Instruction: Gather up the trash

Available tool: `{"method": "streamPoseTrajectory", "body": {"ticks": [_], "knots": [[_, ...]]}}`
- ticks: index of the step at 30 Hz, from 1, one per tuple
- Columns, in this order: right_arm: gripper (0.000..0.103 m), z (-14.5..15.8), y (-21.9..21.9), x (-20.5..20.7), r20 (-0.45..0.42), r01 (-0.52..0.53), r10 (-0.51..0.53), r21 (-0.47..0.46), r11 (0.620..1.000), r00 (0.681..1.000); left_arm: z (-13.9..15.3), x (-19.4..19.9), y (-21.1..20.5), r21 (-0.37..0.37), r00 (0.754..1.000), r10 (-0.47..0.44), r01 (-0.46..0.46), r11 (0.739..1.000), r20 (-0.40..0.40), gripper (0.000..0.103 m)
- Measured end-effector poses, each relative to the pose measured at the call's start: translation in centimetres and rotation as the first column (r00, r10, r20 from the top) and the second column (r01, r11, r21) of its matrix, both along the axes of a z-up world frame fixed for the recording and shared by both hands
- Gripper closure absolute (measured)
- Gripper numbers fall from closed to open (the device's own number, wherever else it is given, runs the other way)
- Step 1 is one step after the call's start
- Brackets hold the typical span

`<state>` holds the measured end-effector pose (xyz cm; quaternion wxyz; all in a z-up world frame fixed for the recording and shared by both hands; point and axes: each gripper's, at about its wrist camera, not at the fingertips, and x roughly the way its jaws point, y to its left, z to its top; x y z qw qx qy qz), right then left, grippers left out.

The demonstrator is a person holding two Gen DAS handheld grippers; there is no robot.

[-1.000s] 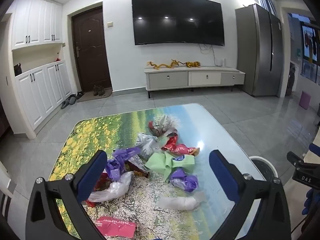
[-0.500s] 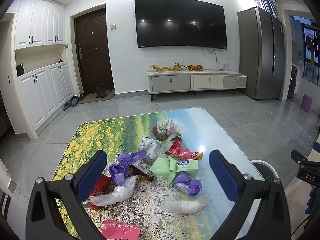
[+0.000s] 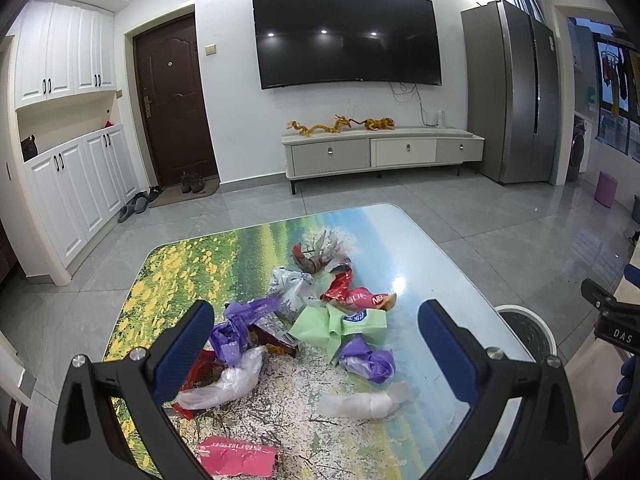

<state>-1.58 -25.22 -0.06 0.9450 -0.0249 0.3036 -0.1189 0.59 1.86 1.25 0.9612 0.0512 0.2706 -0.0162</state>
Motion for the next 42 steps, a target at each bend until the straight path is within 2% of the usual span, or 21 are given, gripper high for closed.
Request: {"method": "streamPoseTrajectory", "body": {"ticks": [10, 22, 42], "knots": [[0.000, -0.1, 0.2, 0.0, -0.008, -0.005, 0.005, 0.001, 1.000, 1.000, -0.4, 0.4, -0.1, -0.028, 0.997, -0.048, 0.047, 0.999, -0.054, 0.001], [0.000, -0.4, 0.2, 0.1, -0.013, -0.001, 0.001, 0.000, 1.000, 1.000, -0.7, 0.4, -0.4, -0.035, 0.994, -0.083, 0.081, 0.996, -0.073, 0.001], [0.000, 0.4, 0.1, -0.4, 0.034, 0.005, -0.006, 0.011, 1.000, 0.999, -0.1, 0.0, 0.4, -0.047, 0.999, -0.032, 0.031, 0.998, -0.020, 0.001]]}}
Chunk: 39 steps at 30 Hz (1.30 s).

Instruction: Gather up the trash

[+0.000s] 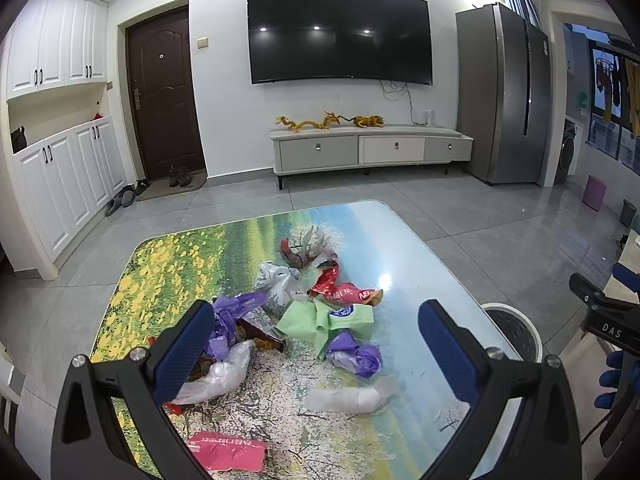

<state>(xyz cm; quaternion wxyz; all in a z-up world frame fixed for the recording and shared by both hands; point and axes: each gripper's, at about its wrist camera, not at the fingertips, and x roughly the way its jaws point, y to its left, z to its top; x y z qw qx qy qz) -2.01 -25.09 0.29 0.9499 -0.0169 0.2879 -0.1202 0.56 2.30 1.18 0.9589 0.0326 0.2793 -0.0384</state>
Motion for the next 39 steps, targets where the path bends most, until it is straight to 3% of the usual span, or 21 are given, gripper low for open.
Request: {"method": "streamPoseTrajectory", "body": {"ticks": [8, 17, 29, 33, 39], "knots": [[0.000, 0.6, 0.1, -0.1, 0.005, -0.017, 0.017, 0.017, 1.000, 1.000, 0.3, 0.1, 1.2, 0.000, 1.000, 0.023, -0.023, 1.000, 0.012, 0.001], [0.000, 1.4, 1.3, 0.7, -0.010, -0.062, 0.062, 0.018, 0.998, 0.998, 0.8, 0.5, 6.1, -0.010, 0.994, 0.112, -0.112, 0.994, 0.007, 0.001], [0.000, 2.1, 5.4, 1.7, -0.031, -0.193, 0.193, 0.024, 0.981, 0.981, 0.4, -1.5, 17.5, -0.024, 0.945, 0.328, -0.328, 0.945, 0.006, 0.001], [0.000, 2.3, 7.3, 2.3, -0.049, -0.245, 0.247, 0.038, 0.969, 0.968, -0.7, -2.9, 20.0, -0.047, 0.946, 0.325, -0.325, 0.945, 0.000, 0.001], [0.000, 2.2, 11.2, 2.9, -0.102, -0.332, 0.335, 0.045, 0.942, 0.937, -3.7, -4.3, 21.5, -0.104, 0.971, 0.233, -0.237, 0.966, -0.049, 0.001]]}}
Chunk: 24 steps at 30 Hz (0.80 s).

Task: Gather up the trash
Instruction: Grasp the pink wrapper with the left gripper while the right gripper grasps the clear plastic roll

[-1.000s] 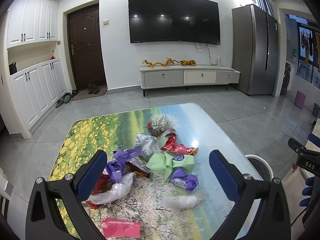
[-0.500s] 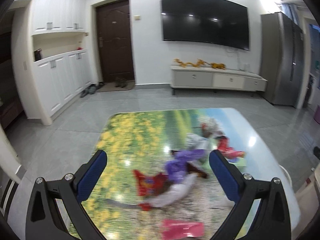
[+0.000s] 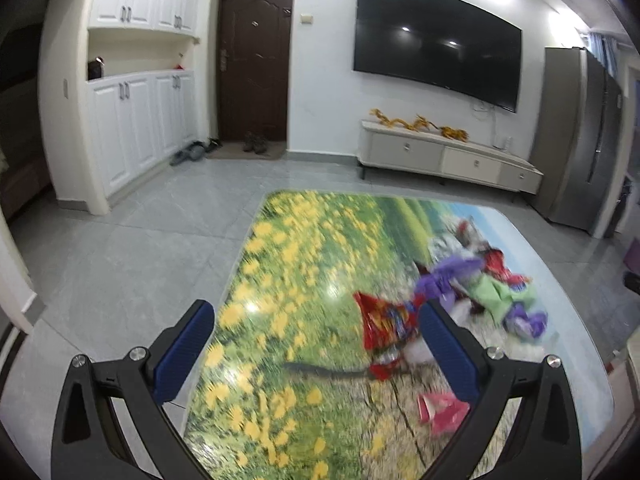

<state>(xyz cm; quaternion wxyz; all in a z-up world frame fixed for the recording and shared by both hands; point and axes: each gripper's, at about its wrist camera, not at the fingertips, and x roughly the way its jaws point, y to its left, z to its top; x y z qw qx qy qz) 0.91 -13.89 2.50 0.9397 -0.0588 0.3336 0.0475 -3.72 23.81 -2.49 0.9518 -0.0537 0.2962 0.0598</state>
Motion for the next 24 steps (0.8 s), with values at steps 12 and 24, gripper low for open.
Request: {"method": "streamPoseTrajectory", "body": {"ticks": [12, 24], "knots": [[0.026, -3.1, 8.4, -0.2, -0.173, -0.265, 0.275, 0.080, 0.961, 0.946, -3.1, -1.8, -4.4, -0.069, 0.909, -0.415, 0.412, 0.909, -0.031, 0.001], [0.060, -6.8, 13.0, 1.4, -0.321, -0.442, 0.461, 0.134, 0.887, 0.827, -4.6, 1.0, -9.0, -0.042, 0.721, -0.685, 0.685, 0.727, -0.108, 0.004]]}}
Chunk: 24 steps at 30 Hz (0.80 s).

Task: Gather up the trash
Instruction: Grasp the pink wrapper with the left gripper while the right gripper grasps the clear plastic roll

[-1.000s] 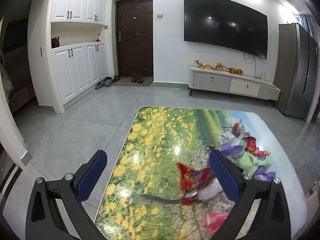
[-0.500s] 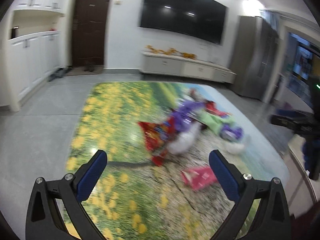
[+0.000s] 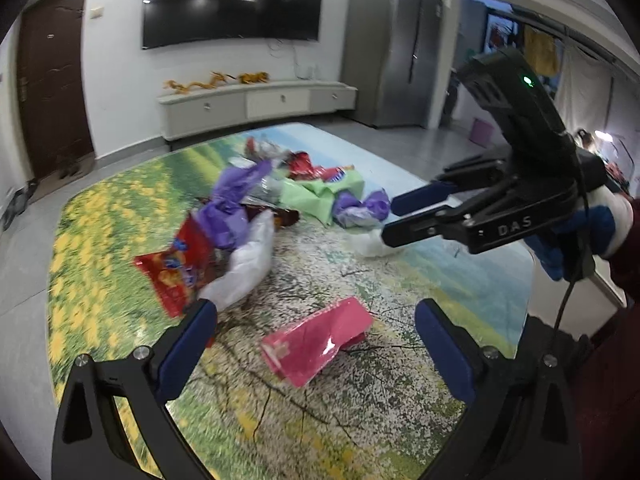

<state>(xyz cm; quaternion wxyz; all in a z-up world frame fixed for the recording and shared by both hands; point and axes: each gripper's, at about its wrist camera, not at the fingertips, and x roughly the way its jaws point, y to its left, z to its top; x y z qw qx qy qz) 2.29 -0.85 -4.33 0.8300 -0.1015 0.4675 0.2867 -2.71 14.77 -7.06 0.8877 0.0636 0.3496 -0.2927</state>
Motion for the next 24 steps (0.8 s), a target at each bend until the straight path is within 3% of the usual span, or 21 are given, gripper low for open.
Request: {"method": "streamPoseTrajectory", "body": {"ticks": [9, 13, 17, 24], "knots": [[0.060, -2.4, -0.6, 1.6, -0.043, -0.029, 0.027, -0.057, 0.998, 0.999, -2.8, 1.8, -1.7, 0.129, 0.997, -0.047, 0.055, 0.990, -0.058, 0.005], [0.060, -3.1, -0.7, 1.9, -0.049, -0.051, 0.048, -0.078, 0.996, 0.998, -3.5, 2.1, -1.7, 0.153, 0.996, -0.033, 0.045, 0.987, -0.081, 0.013], [0.060, -3.1, -0.8, 2.0, -0.044, -0.065, 0.061, -0.079, 0.995, 0.997, -4.0, 2.5, -1.6, 0.170, 0.994, -0.011, 0.029, 0.985, -0.105, 0.028], [0.060, -3.2, -1.5, 2.0, -0.039, -0.075, 0.072, -0.081, 0.994, 0.997, -4.5, 2.6, -1.8, 0.171, 0.989, 0.007, 0.018, 0.985, -0.145, 0.040]]}}
